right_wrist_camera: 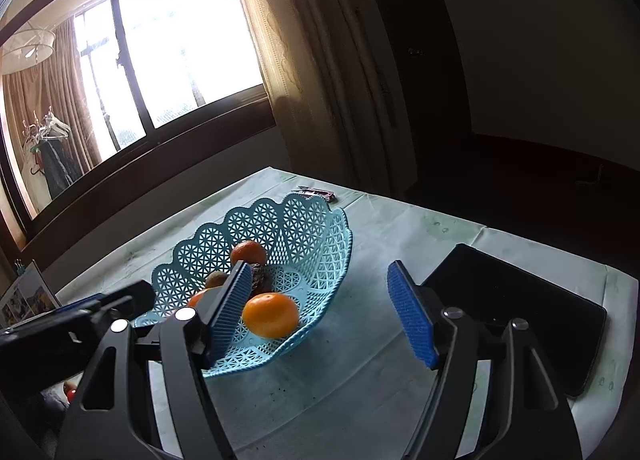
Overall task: Organize fruits
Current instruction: 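Carry the mandarin into the blue basket and open the left gripper, then grasp the dark passion fruit on the cloth with the left gripper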
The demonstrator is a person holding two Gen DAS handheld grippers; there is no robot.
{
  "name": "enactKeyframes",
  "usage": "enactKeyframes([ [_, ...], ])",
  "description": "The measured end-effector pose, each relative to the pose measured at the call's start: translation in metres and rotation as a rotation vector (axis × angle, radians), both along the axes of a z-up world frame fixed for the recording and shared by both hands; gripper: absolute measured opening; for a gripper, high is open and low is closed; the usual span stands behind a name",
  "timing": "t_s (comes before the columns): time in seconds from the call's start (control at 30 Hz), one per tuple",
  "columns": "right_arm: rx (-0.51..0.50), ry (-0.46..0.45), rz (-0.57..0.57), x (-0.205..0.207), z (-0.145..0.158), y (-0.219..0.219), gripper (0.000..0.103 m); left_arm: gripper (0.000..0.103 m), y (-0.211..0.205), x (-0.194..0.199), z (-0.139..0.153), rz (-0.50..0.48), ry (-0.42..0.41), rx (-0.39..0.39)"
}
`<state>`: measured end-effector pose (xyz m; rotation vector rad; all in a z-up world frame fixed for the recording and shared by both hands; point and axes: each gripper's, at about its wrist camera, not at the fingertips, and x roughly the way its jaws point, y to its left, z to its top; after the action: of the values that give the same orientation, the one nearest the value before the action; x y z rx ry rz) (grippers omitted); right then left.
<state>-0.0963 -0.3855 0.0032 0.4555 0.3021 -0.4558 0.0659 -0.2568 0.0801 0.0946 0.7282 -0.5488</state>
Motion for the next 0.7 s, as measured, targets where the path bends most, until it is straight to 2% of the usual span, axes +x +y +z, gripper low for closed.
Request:
enactKeyframes([
  [0.17, -0.023, -0.008, 0.001, -0.001, 0.002, 0.004, 0.073, 0.076, 0.016, -0.002, 0.01, 0.055, -0.045, 0.015],
  [0.33, -0.035, -0.018, 0.002, -0.002, 0.003, 0.006, 0.073, 0.088, 0.043, -0.003, 0.012, 0.118, -0.071, 0.035],
  [0.6, -0.065, -0.026, 0.015, -0.001, 0.005, 0.01, 0.074, 0.089, 0.092, -0.003, 0.01, 0.23, -0.056, 0.046],
  [0.7, -0.072, -0.023, 0.015, 0.0, 0.005, 0.012, 0.079, 0.09, 0.112, -0.004, 0.008, 0.272, -0.052, 0.048],
])
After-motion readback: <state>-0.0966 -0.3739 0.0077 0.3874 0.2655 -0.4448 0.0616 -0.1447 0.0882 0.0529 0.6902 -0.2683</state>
